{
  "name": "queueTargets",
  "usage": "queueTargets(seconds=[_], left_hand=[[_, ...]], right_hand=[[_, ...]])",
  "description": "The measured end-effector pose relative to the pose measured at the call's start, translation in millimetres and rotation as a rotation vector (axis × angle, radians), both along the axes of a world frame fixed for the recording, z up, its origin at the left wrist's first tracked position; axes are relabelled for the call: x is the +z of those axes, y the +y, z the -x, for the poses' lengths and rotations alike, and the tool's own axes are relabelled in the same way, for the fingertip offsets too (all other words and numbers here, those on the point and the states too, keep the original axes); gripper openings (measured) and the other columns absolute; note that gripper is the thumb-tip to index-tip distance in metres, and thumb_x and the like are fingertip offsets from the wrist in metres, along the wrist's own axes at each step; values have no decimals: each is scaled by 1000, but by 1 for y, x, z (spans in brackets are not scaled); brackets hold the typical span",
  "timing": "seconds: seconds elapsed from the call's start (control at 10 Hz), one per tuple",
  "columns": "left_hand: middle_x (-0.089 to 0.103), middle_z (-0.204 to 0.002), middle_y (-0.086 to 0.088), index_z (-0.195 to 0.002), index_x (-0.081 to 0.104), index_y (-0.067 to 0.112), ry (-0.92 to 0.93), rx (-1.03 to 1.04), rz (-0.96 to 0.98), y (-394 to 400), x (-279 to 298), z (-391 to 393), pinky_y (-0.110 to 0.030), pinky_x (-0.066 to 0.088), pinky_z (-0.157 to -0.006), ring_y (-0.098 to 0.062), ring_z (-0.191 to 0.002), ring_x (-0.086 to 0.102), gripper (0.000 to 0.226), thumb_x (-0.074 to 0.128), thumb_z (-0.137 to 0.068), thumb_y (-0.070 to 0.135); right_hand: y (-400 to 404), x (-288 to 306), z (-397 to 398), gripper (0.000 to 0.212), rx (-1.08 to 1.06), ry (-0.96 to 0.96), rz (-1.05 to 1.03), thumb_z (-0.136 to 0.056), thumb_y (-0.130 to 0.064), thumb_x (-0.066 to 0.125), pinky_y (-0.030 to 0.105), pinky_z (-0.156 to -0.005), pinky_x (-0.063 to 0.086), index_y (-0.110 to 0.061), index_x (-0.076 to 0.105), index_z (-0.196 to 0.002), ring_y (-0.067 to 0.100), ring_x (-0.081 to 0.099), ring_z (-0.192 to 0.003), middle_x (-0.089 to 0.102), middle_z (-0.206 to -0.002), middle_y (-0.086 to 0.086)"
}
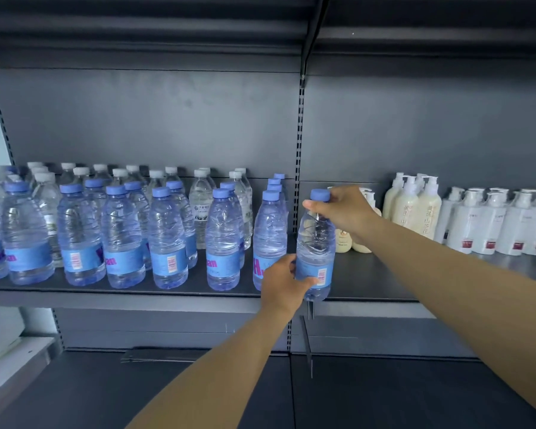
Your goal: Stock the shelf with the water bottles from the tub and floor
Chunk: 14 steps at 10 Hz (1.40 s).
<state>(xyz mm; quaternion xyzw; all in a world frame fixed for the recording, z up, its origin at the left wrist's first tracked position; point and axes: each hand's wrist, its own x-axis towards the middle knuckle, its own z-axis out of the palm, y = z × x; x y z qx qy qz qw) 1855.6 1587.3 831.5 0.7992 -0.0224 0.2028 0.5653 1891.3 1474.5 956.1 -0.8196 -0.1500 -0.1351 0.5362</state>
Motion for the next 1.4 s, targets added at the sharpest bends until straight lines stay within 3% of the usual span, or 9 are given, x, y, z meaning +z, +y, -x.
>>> queueTargets(seconds=[0.1, 0.2, 0.5, 0.7, 0.9, 1.0, 1.1, 1.3, 1.4], left_hand=[[71, -101, -3, -105, 63, 10, 6, 34, -42, -4, -6, -10, -31, 54, -85, -17, -92, 67, 35, 75, -71, 9], [71, -102, -4, -104, 63, 8, 7, 55, -60, -7, -10, -18, -33, 54, -86, -18, -93, 67, 34, 75, -72, 10], [70, -102, -6, -100, 61, 8, 10, 117, -124, -11, -11, -41, -38, 53, -86, -20, -93, 65, 26, 67, -76, 15], [68, -102, -6, -103, 60, 7, -27, 143, -178, -12, -12, -44, -26, 48, -78, -19, -93, 62, 25, 65, -80, 16], [67, -108, -5, -113, 57, 9, 10, 60, -198, -8, -12, -34, -31, 52, -85, -20, -98, 63, 37, 67, -78, 15], [67, -113, -4, -118, 56, 13, 34, -14, -222, -3, -8, -20, -36, 51, -91, -20, -102, 63, 42, 66, -77, 17], [62, -122, -1, -125, 54, 16, 20, -38, -290, 5, 0, -7, -22, 42, -86, -17, -111, 57, 43, 64, -83, 17], [57, -129, -2, -132, 48, 14, -3, -39, -425, 43, 18, 32, -31, 43, -99, -21, -119, 53, 52, 66, -84, 24], [56, -130, -2, -136, 46, 16, -16, 2, -568, 75, 32, 60, -32, 44, -98, -22, -119, 53, 57, 66, -84, 25]], right_hand=[[-1, -8, -14, 16, 7, 3, 8, -77, -28, 75, 29, -72, 45, -14, 67, -76, 15, 55, -74, 63, -78, 3], [-2, -12, -26, 25, 4, 20, 0, -78, -28, 75, 29, -74, 47, -7, 69, -91, 16, 56, -76, 64, -83, 6], [8, -11, -55, 25, -7, 33, -3, -78, -27, 75, 35, -83, 52, -8, 69, -92, 19, 62, -83, 68, -92, 9], [5, -14, -59, 30, -37, 29, 13, -78, -31, 74, 39, -86, 52, -7, 68, -94, 23, 65, -89, 70, -99, 14], [5, -18, -52, 30, -30, -9, 18, -83, -33, 69, 27, -76, 44, -11, 66, -102, 16, 59, -86, 63, -94, 2], [5, -18, -44, 30, -47, -38, 95, -81, -34, 70, 32, -81, 48, -11, 65, -99, 19, 60, -89, 64, -94, 3], [2, -16, -31, 28, -73, -60, 158, -80, -34, 70, 28, -68, 44, -12, 63, -96, 20, 58, -85, 60, -83, -1], [4, -16, 17, 53, -109, 11, 260, -82, -30, 69, 36, -89, 46, -8, 46, -125, 25, 53, -103, 53, -115, 10], [20, -11, 51, 57, -164, -22, 364, -82, -34, 69, 32, -87, 44, -8, 45, -127, 24, 54, -106, 54, -124, 8]])
